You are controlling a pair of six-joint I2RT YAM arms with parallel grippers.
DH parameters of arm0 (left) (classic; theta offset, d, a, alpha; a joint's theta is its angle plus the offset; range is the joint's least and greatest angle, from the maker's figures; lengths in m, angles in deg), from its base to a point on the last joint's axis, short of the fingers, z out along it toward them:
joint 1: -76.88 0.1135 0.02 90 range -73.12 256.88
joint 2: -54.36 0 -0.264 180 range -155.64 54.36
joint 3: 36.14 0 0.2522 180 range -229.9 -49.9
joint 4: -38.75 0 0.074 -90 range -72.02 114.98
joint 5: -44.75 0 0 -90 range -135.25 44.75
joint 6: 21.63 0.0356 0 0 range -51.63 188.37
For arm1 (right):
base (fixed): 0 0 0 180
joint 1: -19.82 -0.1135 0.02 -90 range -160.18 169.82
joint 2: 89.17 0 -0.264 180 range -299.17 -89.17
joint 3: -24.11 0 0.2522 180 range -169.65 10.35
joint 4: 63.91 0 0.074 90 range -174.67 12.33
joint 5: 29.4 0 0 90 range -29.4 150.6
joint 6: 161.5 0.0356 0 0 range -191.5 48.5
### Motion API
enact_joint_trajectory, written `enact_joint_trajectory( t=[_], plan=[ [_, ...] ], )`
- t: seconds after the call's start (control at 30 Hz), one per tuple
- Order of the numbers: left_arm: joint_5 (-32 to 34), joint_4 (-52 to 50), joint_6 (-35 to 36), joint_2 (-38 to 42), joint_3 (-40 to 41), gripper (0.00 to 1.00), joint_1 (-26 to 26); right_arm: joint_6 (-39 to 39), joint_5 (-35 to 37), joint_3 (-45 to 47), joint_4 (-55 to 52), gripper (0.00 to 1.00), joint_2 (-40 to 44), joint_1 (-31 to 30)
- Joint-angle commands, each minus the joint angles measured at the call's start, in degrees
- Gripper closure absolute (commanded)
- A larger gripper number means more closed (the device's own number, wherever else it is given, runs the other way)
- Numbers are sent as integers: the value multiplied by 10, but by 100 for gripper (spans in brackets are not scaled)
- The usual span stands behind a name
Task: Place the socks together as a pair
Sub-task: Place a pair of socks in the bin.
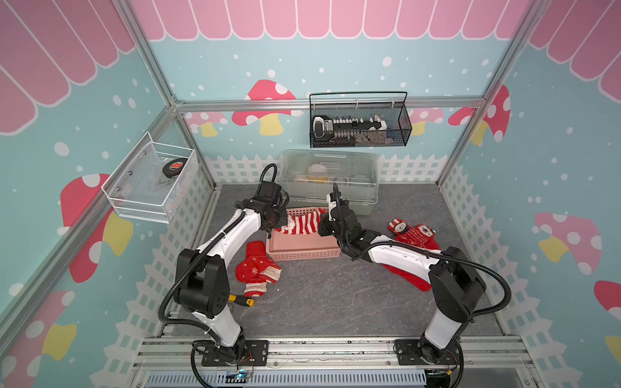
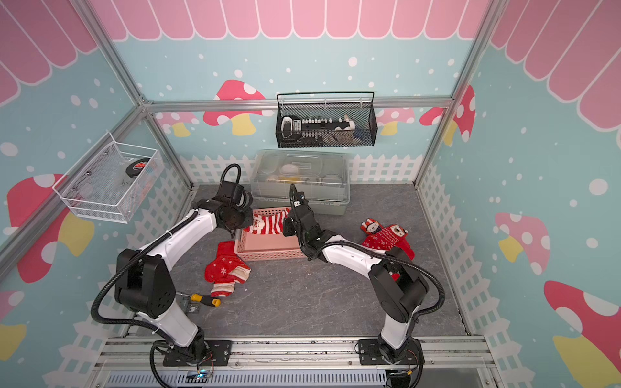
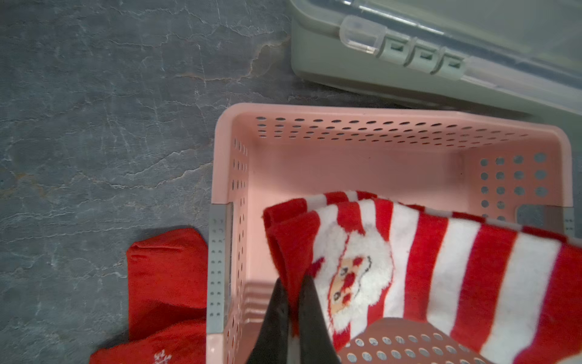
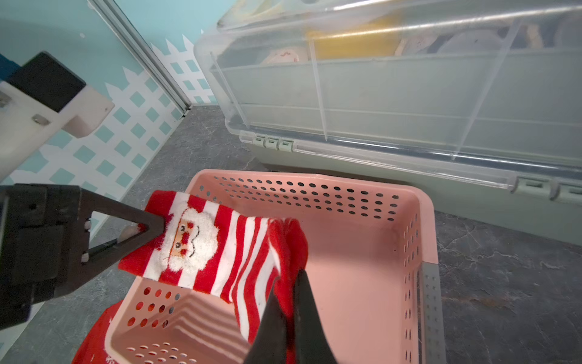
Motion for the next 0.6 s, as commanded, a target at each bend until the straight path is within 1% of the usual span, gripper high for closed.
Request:
enact_joint_trajectory(
  t=[0.0,0.2,0.27,0.3,0.5,0.53,0.57],
  plan=[
    [-14,3,18,-24,-18,100,5,-7,11,8,37,100,-21,3],
    [8,-4,24,-58,-24,100,5,-11,6,-3,82,100,-73,3],
    [3,-6,24,-66,-25,100,5,-11,8,-8,83,100,-78,3],
    [0,-7,24,-69,-27,100,5,-8,10,-9,84,100,-96,4],
    [2,-14,26,-80,-31,100,5,-6,20,-9,95,100,-107,4],
    [2,-16,26,-81,-32,100,4,-7,22,-10,95,99,-108,4],
    [0,-16,26,-80,-32,98,5,-7,23,-12,93,95,-109,4]
  ],
)
